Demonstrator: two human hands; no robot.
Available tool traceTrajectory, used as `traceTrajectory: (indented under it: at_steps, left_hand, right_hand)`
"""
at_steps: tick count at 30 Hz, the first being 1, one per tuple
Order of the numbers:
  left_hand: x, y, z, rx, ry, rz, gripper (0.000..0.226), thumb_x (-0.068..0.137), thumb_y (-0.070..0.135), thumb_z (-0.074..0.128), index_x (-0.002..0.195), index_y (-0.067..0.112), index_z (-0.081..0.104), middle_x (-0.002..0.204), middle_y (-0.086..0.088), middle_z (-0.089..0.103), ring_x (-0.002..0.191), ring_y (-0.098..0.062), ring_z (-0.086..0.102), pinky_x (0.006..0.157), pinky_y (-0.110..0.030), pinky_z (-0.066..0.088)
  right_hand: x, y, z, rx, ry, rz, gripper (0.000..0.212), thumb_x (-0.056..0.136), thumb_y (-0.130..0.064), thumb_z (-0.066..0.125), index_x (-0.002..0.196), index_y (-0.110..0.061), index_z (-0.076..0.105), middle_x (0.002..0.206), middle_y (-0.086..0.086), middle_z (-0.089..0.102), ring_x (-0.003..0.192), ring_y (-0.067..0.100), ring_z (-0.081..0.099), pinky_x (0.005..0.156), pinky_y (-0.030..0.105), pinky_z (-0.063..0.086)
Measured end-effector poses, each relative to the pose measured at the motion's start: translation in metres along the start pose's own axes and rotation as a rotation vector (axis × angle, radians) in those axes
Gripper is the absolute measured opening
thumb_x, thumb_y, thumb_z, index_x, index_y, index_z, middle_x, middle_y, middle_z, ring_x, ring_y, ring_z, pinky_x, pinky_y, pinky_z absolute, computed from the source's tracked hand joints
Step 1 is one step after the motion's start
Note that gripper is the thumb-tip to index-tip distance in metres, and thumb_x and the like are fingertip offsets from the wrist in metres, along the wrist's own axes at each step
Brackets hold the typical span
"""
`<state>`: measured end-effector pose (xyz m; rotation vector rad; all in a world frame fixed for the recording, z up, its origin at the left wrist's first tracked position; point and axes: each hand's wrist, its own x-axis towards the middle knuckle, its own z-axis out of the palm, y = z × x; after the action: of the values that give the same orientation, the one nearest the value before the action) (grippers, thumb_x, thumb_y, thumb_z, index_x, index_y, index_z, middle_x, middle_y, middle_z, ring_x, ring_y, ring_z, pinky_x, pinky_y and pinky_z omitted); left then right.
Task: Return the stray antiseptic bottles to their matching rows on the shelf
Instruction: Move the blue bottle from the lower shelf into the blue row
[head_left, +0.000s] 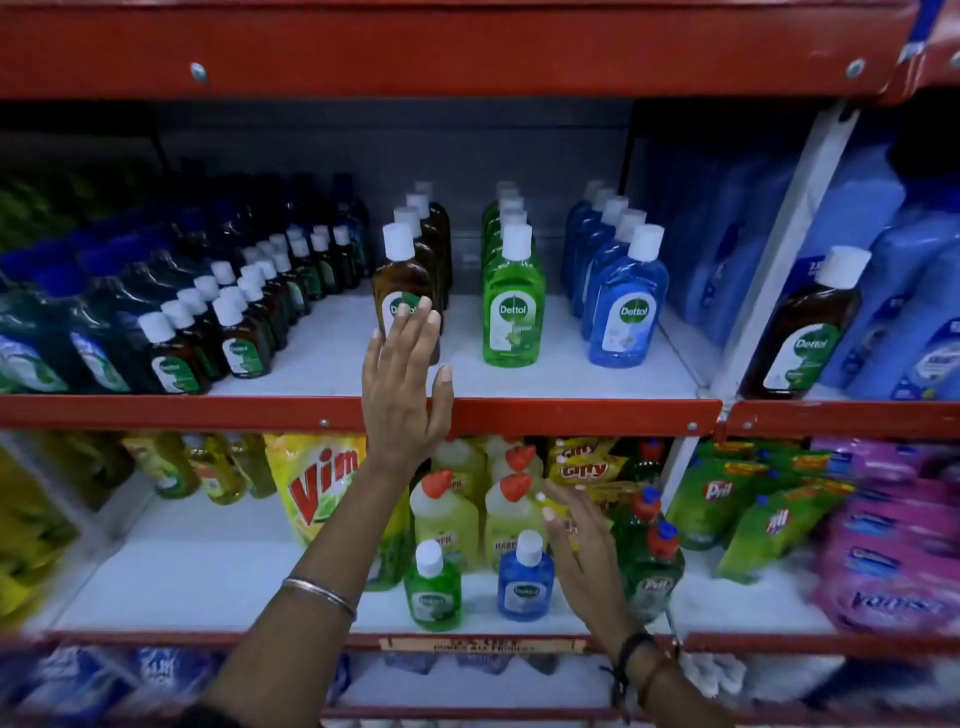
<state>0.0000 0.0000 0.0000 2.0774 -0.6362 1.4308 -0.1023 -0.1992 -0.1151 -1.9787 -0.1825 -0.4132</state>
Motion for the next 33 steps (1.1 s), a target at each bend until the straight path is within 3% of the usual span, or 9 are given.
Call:
traceTrajectory:
  at_steps: [3, 6, 9, 12, 15, 21, 28, 31, 33]
  left_hand:
    - [-0.004, -0.014, 0.005, 0.065, -0.045, -0.092, 0.049, 0.101, 0.03, 0.036, 0.148, 0.016, 0.031, 0.153, -0.008, 0.039, 0.145, -0.018, 0.028, 0.12, -0.041, 0.016]
    - [-0.007, -0.027, 0.009, 0.136, -0.127, -0.164, 0.053, 0.1, 0.032, 0.037, 0.15, 0.016, 0.03, 0.156, -0.006, 0.036, 0.147, -0.016, 0.024, 0.119, -0.046, 0.018]
    - [-0.007, -0.035, 0.013, 0.249, -0.185, -0.155, 0.054, 0.099, 0.035, 0.037, 0.15, 0.018, 0.032, 0.156, -0.004, 0.036, 0.146, -0.02, 0.027, 0.116, -0.049, 0.023]
    - [-0.008, -0.035, 0.015, 0.289, -0.203, -0.157, 0.054, 0.098, 0.036, 0.036, 0.149, 0.019, 0.036, 0.153, -0.004, 0.041, 0.145, -0.023, 0.031, 0.114, -0.05, 0.029]
    - [-0.008, -0.037, 0.016, 0.312, -0.201, -0.146, 0.054, 0.097, 0.037, 0.035, 0.149, 0.02, 0.036, 0.152, -0.004, 0.042, 0.144, -0.024, 0.033, 0.113, -0.05, 0.032]
    - [-0.008, -0.037, 0.017, 0.335, -0.19, -0.125, 0.054, 0.097, 0.037, 0.034, 0.148, 0.021, 0.036, 0.151, -0.005, 0.044, 0.144, -0.025, 0.033, 0.112, -0.05, 0.032]
    - [-0.009, -0.037, 0.016, 0.337, -0.212, -0.123, 0.053, 0.098, 0.037, 0.033, 0.149, 0.021, 0.035, 0.152, -0.005, 0.043, 0.144, -0.024, 0.032, 0.113, -0.049, 0.031]
    - [-0.009, -0.038, 0.016, 0.339, -0.213, -0.124, 0.053, 0.098, 0.037, 0.034, 0.148, 0.02, 0.037, 0.152, -0.005, 0.043, 0.144, -0.024, 0.032, 0.112, -0.049, 0.031]
    - [-0.009, -0.038, 0.016, 0.336, -0.207, -0.124, 0.053, 0.097, 0.037, 0.035, 0.147, 0.019, 0.039, 0.151, -0.006, 0.044, 0.143, -0.025, 0.033, 0.111, -0.05, 0.032]
  right_hand:
    - [-0.007, 0.022, 0.006, -0.014, -0.148, 0.105, 0.055, 0.083, -0.074, 0.033, 0.13, -0.045, 0.04, 0.136, -0.01, 0.05, 0.124, -0.005, 0.044, 0.103, 0.027, 0.042]
    - [-0.011, 0.044, 0.013, -0.026, -0.293, 0.221, 0.061, 0.081, -0.069, 0.049, 0.134, -0.04, 0.038, 0.139, -0.008, 0.05, 0.125, 0.009, 0.049, 0.101, 0.034, 0.045]
    - [-0.009, 0.049, 0.015, -0.025, -0.339, 0.278, 0.039, 0.085, -0.042, 0.065, 0.118, -0.04, 0.046, 0.124, -0.008, 0.057, 0.114, 0.012, 0.053, 0.088, 0.01, 0.041]
    - [-0.005, 0.049, 0.015, -0.005, -0.327, 0.285, 0.032, 0.086, -0.028, 0.067, 0.109, -0.04, 0.049, 0.114, -0.011, 0.059, 0.104, -0.006, 0.054, 0.078, 0.0, 0.037]
    - [-0.001, 0.053, 0.014, 0.029, -0.324, 0.279, 0.034, 0.083, -0.022, 0.072, 0.105, -0.039, 0.053, 0.112, -0.009, 0.062, 0.098, -0.017, 0.054, 0.079, 0.002, 0.039]
    - [0.015, 0.024, -0.009, 0.077, -0.231, 0.184, 0.033, 0.076, -0.017, 0.079, 0.097, -0.037, 0.062, 0.102, -0.008, 0.069, 0.092, -0.002, 0.062, 0.079, 0.014, 0.048]
    - [0.052, -0.052, -0.057, 0.174, -0.039, -0.036, 0.032, 0.075, -0.036, 0.076, 0.102, -0.043, 0.06, 0.099, -0.019, 0.07, 0.091, 0.004, 0.064, 0.074, 0.017, 0.052]
    - [0.067, -0.086, -0.078, 0.199, 0.065, -0.166, 0.033, 0.072, -0.046, 0.07, 0.103, -0.039, 0.061, 0.097, -0.006, 0.071, 0.092, 0.016, 0.067, 0.078, 0.032, 0.056]
    - [0.079, -0.106, -0.092, 0.199, 0.153, -0.24, 0.032, 0.073, -0.043, 0.068, 0.103, -0.034, 0.061, 0.097, -0.006, 0.069, 0.091, 0.018, 0.066, 0.078, 0.031, 0.055]
